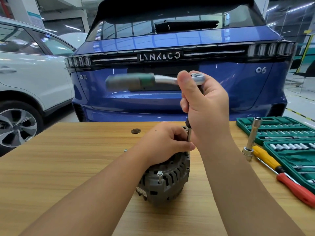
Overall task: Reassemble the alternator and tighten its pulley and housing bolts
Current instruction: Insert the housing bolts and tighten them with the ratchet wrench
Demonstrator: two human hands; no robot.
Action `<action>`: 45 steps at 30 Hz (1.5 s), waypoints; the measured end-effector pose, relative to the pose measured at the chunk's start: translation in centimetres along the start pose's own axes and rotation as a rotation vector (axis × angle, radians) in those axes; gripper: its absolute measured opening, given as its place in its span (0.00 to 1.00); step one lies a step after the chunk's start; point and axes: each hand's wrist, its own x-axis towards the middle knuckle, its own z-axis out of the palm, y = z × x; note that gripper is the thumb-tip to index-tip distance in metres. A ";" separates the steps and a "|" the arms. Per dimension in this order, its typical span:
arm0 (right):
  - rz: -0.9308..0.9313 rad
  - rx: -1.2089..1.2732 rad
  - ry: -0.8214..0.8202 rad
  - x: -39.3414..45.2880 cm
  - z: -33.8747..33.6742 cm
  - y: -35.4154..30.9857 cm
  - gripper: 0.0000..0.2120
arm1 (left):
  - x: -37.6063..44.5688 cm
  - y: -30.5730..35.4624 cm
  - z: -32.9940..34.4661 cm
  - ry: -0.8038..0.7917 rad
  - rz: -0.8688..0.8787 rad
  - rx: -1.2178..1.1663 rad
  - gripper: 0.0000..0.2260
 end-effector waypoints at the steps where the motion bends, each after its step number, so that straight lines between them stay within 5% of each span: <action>1: -0.015 -0.025 0.049 0.0 -0.1 -0.1 0.11 | 0.0 0.0 0.0 0.001 0.003 0.005 0.04; 5: 0.091 0.057 -0.008 0.8 -1.4 -0.3 0.04 | 0.2 -0.1 0.0 0.006 -0.009 0.027 0.04; 8: 0.035 0.142 -0.174 0.7 -1.4 0.2 0.14 | 0.3 -0.3 -0.1 0.017 -0.010 0.006 0.04; 12: -0.187 0.005 -0.206 0.4 -0.5 1.5 0.21 | 0.0 -0.2 -0.1 0.017 0.011 -0.028 0.03; 16: -0.196 0.071 -0.257 0.1 -0.6 1.8 0.23 | -0.1 0.0 -0.1 0.013 -0.010 -0.022 0.04; 23: 0.184 0.269 -0.312 1.4 -1.1 0.2 0.15 | 0.0 0.0 -0.2 0.014 -0.028 -0.045 0.04; 27: 0.182 0.253 -0.243 0.9 -0.6 0.1 0.18 | 0.0 -0.2 -0.1 0.035 -0.015 -0.083 0.02; 33: 0.029 0.005 0.068 0.4 -0.7 -0.1 0.11 | 0.3 -0.2 0.0 0.001 -0.004 0.012 0.04; 36: 0.087 0.072 -0.038 0.7 -1.3 -0.2 0.06 | 0.3 -0.1 0.0 0.007 -0.019 0.030 0.05; 39: -0.035 0.109 -0.197 0.5 -1.2 0.3 0.15 | 0.3 -0.3 0.0 0.013 -0.018 -0.007 0.04; 45: -0.173 0.029 -0.171 -0.2 -0.1 1.1 0.21 | 0.0 -0.3 0.0 0.022 0.015 -0.053 0.03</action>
